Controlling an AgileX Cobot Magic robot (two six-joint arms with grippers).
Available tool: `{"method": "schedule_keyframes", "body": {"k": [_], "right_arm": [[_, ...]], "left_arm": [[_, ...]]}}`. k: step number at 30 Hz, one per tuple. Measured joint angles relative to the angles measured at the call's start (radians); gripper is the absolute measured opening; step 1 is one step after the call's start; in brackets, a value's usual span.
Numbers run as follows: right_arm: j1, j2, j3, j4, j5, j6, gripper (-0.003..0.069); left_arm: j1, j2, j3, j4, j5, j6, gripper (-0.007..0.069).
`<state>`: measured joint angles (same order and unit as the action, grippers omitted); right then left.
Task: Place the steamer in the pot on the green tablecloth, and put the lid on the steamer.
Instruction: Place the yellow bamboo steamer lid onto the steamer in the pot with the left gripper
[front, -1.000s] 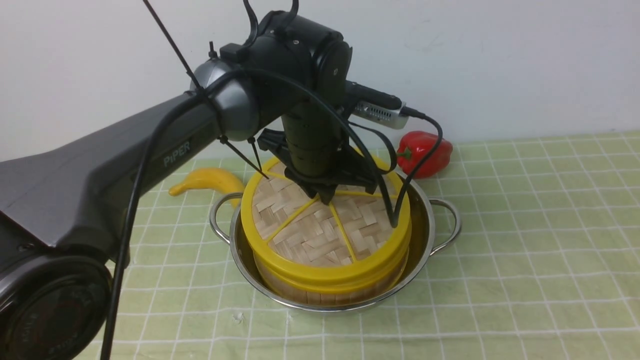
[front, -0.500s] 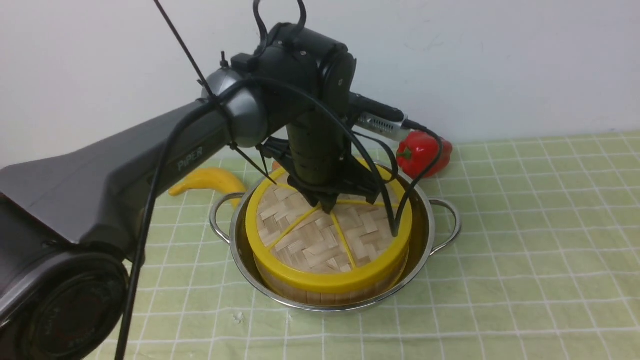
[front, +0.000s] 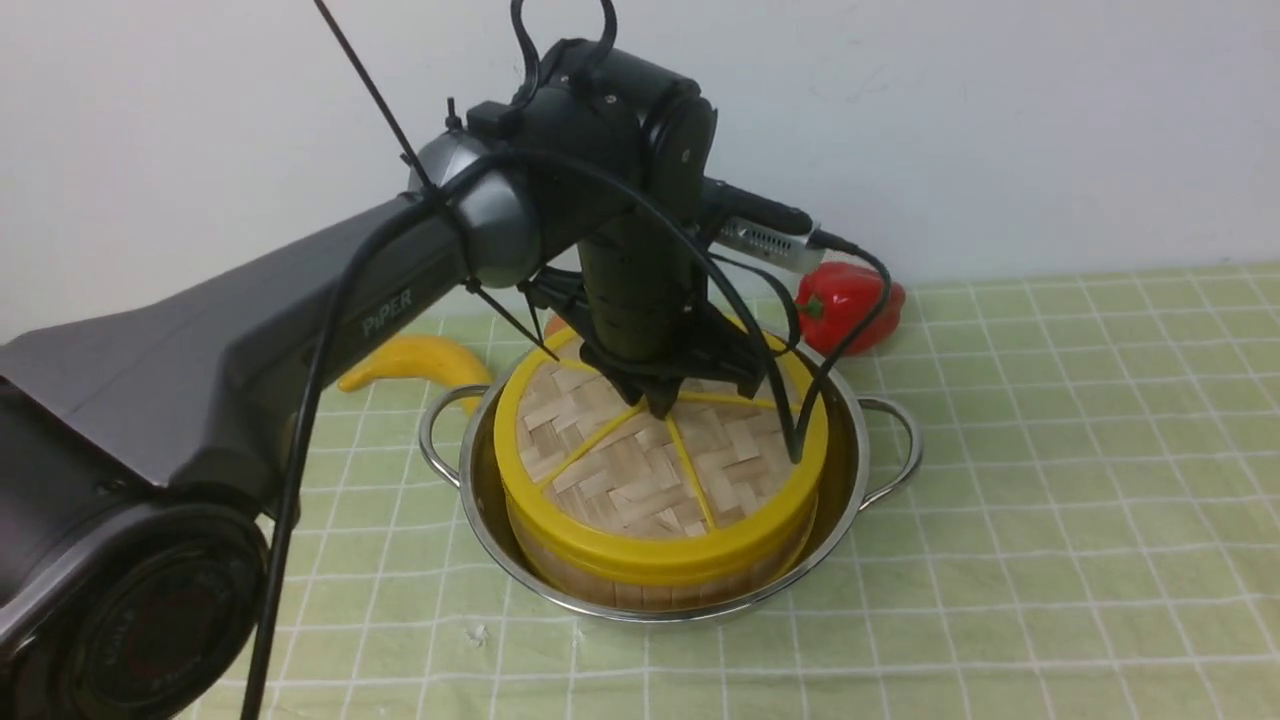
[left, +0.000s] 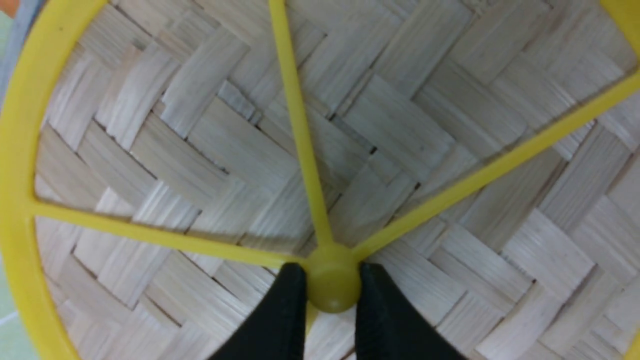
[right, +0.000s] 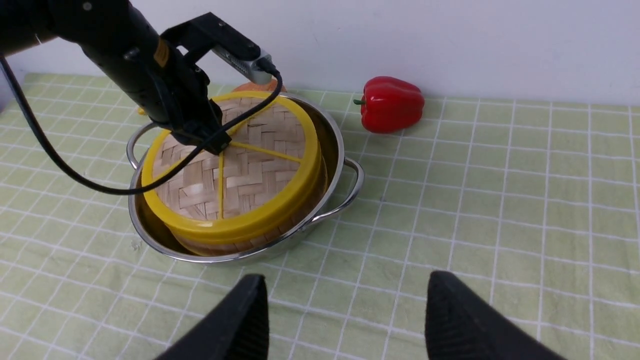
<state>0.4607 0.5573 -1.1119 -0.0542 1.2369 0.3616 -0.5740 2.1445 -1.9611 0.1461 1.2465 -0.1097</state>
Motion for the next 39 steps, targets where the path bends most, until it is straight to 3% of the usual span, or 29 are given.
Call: {"method": "schedule_keyframes", "body": {"k": [28, 39], "right_arm": [[0.000, 0.000, 0.000, 0.001, 0.000, 0.000, 0.0421], [0.000, 0.000, 0.000, 0.000, 0.000, 0.000, 0.0421]], "left_arm": [[0.000, 0.053, -0.047, -0.022, -0.025, 0.008, 0.0117], [0.000, 0.018, 0.022, -0.019, -0.052, 0.008, 0.0117]]}}
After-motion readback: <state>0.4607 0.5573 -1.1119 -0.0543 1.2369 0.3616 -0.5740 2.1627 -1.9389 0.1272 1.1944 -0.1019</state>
